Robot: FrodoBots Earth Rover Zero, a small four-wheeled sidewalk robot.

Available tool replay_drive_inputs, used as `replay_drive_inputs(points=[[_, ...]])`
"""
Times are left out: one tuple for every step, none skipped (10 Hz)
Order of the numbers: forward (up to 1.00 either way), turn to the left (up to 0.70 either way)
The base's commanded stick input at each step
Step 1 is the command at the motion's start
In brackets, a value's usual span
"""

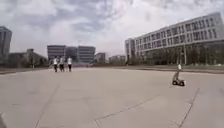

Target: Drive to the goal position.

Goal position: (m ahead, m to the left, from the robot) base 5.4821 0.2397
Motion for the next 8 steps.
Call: replay_drive_inputs(points=[[0.7,0.0],[0.7,0.0],[0.7,0.05],[0.7,0.18],[0.7,0.26],[0.7,0.0],[0.7,0.0],[0.7,0.0]])
